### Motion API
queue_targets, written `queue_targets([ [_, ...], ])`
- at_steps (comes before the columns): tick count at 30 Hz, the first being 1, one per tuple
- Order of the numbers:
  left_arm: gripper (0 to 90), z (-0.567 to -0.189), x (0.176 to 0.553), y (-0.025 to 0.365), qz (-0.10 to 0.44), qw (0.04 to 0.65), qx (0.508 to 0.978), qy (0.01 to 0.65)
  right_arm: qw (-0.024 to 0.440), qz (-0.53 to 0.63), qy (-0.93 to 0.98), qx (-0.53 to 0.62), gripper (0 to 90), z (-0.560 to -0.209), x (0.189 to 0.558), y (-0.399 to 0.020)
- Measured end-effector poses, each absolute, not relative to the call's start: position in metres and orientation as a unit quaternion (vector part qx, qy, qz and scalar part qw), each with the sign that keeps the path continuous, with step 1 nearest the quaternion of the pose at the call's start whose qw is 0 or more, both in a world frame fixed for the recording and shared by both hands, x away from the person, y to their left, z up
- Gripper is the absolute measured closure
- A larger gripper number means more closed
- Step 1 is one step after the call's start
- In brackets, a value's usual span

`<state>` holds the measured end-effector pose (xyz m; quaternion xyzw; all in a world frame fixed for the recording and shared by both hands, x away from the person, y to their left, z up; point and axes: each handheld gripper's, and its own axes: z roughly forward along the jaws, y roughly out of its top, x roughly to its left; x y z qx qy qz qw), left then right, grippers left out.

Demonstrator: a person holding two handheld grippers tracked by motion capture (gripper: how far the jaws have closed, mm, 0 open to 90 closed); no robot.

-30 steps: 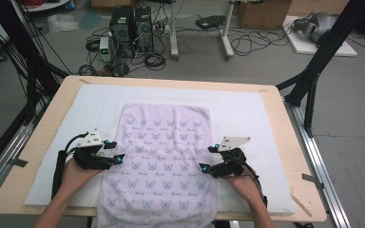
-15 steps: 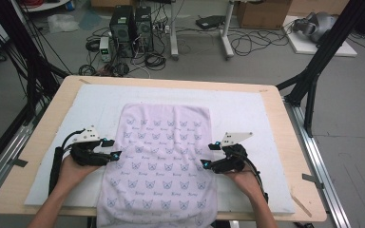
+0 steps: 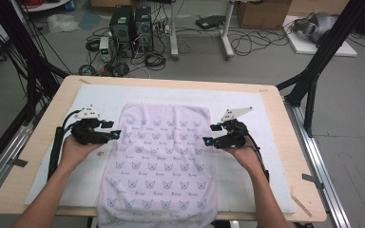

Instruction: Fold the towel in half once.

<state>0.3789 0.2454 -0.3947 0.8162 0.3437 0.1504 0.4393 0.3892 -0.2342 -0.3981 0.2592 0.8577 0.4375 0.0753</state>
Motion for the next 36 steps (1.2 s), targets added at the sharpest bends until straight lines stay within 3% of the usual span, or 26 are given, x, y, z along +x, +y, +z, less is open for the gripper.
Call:
queue_targets([
  [9,49.7,-0.383,0.424,0.235,0.148,0.43,0.817,0.355,0.108,0.415,0.863,0.267,40.0,-0.381,0.428,-0.228],
  [17,50.2,-0.411,0.446,0.236,0.132,0.402,0.815,0.396,0.092,0.396,0.863,0.301,45.5,-0.415,0.452,-0.228],
  [24,59.2,-0.428,0.455,0.233,0.15,0.386,0.81,0.416,0.117,0.364,0.863,0.33,53.3,-0.429,0.46,-0.226],
  [31,60.3,-0.44,0.459,0.227,0.156,0.362,0.812,0.43,0.12,0.363,0.855,0.351,59.8,-0.443,0.462,-0.227],
  [36,78.4,-0.438,0.459,0.226,0.159,0.355,0.815,0.429,0.112,0.365,0.858,0.343,76.2,-0.442,0.461,-0.225],
])
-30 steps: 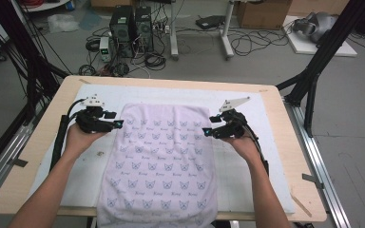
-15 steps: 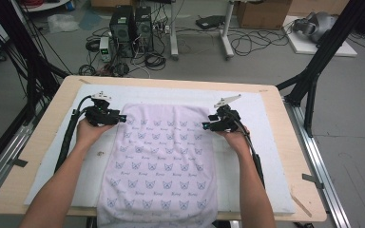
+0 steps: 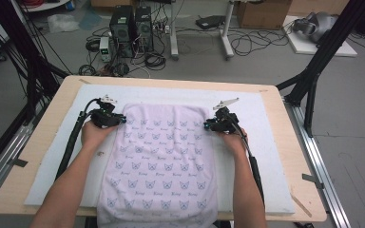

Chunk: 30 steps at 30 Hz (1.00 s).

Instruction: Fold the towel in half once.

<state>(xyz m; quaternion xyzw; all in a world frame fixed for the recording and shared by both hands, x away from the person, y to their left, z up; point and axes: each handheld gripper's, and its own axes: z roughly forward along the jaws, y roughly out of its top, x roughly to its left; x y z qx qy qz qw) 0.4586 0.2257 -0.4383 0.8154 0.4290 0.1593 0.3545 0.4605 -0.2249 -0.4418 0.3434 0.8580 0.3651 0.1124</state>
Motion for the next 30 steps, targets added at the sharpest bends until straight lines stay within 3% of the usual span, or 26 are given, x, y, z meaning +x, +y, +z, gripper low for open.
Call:
queue_targets([
  [4,85.1,-0.438,0.458,0.225,0.154,0.358,0.814,0.431,0.106,0.371,0.858,0.339,83.6,-0.442,0.458,-0.224],
  [15,86.8,-0.4,0.437,0.237,0.167,0.42,0.808,0.378,0.121,0.423,0.839,0.321,84.8,-0.403,0.442,-0.24],
  [23,86.9,-0.378,0.387,0.256,0.173,0.47,0.796,0.34,0.094,0.455,0.84,0.281,84.7,-0.378,0.394,-0.25],
  [30,86.8,-0.4,0.323,0.269,0.157,0.459,0.818,0.31,0.099,0.461,0.848,0.242,84.5,-0.389,0.334,-0.248],
])
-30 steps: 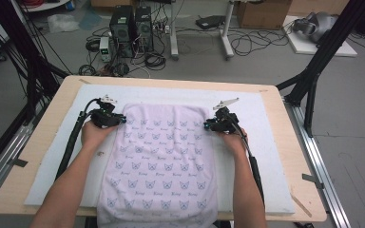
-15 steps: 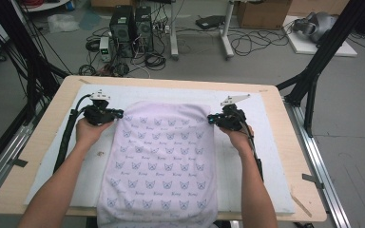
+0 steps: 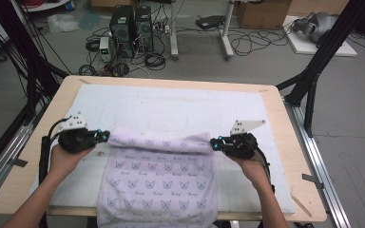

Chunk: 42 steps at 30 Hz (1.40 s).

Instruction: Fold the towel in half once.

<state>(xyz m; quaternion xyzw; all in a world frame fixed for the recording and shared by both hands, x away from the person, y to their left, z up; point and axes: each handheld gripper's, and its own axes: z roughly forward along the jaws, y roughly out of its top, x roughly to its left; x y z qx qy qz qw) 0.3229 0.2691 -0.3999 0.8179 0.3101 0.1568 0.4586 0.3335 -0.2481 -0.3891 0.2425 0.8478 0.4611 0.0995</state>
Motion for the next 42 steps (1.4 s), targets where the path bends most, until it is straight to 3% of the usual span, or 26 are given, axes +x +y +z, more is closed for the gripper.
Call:
queue_targets([
  [3,83.6,-0.414,0.301,0.27,0.141,0.443,0.832,0.302,0.091,0.449,0.855,0.242,76.0,-0.398,0.318,-0.25],
  [6,64.2,-0.421,0.295,0.268,0.156,0.406,0.85,0.296,0.099,0.442,0.86,0.236,69.1,-0.4,0.312,-0.256],
  [8,55.9,-0.423,0.298,0.268,0.156,0.404,0.849,0.304,0.105,0.449,0.854,0.24,64.9,-0.398,0.313,-0.259],
  [12,50.3,-0.421,0.311,0.264,0.148,0.412,0.842,0.315,0.097,0.45,0.85,0.255,54.3,-0.4,0.324,-0.254],
  [18,47.0,-0.42,0.344,0.25,0.13,0.427,0.828,0.34,0.075,0.431,0.856,0.276,48.3,-0.418,0.346,-0.239],
  [21,51.2,-0.425,0.357,0.245,0.113,0.417,0.831,0.349,0.065,0.43,0.853,0.29,46.6,-0.424,0.356,-0.235],
  [24,72.9,-0.431,0.362,0.245,0.101,0.41,0.839,0.343,0.048,0.43,0.852,0.294,48.5,-0.428,0.362,-0.231],
  [27,83.5,-0.429,0.361,0.244,0.105,0.41,0.841,0.338,0.036,0.418,0.863,0.283,67.6,-0.431,0.364,-0.226],
  [29,84.7,-0.426,0.358,0.244,0.111,0.414,0.839,0.335,0.044,0.42,0.865,0.272,77.4,-0.428,0.362,-0.224],
  [32,84.7,-0.42,0.355,0.247,0.118,0.427,0.833,0.331,0.059,0.423,0.864,0.266,80.3,-0.421,0.361,-0.223],
  [42,84.5,-0.402,0.346,0.26,0.139,0.46,0.812,0.331,0.085,0.445,0.855,0.254,81.6,-0.399,0.346,-0.23],
])
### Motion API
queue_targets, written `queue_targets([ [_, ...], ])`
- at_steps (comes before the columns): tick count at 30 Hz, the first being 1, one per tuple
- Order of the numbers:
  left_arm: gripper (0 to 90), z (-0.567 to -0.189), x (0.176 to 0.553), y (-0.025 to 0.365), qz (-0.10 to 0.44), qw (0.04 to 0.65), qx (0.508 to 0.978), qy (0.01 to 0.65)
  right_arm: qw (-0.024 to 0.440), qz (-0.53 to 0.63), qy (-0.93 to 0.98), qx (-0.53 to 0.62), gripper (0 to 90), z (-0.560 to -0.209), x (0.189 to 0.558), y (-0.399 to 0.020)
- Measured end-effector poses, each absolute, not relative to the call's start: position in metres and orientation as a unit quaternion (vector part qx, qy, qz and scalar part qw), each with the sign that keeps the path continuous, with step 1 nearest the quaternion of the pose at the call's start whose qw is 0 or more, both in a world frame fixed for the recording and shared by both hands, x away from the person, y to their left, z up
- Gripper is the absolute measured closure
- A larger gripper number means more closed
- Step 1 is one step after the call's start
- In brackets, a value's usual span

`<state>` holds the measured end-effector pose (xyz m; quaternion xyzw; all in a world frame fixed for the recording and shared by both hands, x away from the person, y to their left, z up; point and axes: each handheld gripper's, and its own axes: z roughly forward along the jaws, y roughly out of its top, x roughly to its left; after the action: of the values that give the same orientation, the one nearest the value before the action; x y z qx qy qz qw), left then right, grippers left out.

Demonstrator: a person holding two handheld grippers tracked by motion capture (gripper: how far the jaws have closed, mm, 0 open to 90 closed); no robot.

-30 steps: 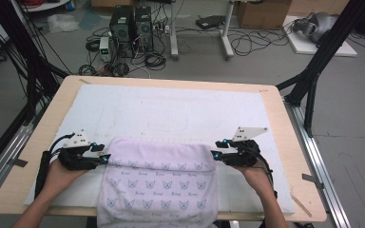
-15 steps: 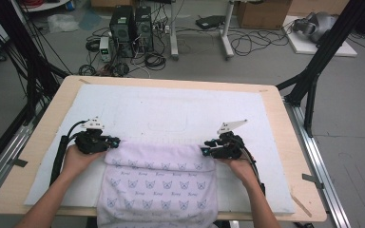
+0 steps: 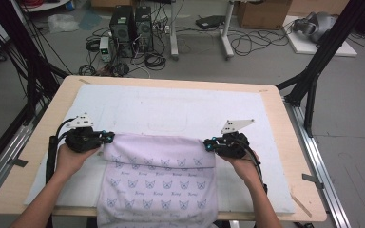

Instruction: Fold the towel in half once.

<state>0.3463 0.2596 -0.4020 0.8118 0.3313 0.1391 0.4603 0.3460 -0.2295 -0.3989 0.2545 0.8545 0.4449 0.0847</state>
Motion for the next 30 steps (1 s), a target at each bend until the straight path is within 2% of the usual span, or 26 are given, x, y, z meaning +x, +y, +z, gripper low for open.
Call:
queue_targets([
  [13,84.9,-0.383,0.324,0.263,0.149,0.481,0.808,0.306,0.105,0.473,0.845,0.228,81.7,-0.378,0.323,-0.235],
  [22,84.8,-0.387,0.269,0.266,0.152,0.485,0.817,0.272,0.106,0.484,0.847,0.192,81.3,-0.375,0.277,-0.238],
  [27,84.8,-0.399,0.233,0.268,0.133,0.479,0.829,0.257,0.085,0.475,0.857,0.182,81.6,-0.387,0.245,-0.242],
  [30,79.0,-0.406,0.216,0.265,0.119,0.466,0.842,0.245,0.068,0.459,0.868,0.177,79.7,-0.399,0.228,-0.243],
])
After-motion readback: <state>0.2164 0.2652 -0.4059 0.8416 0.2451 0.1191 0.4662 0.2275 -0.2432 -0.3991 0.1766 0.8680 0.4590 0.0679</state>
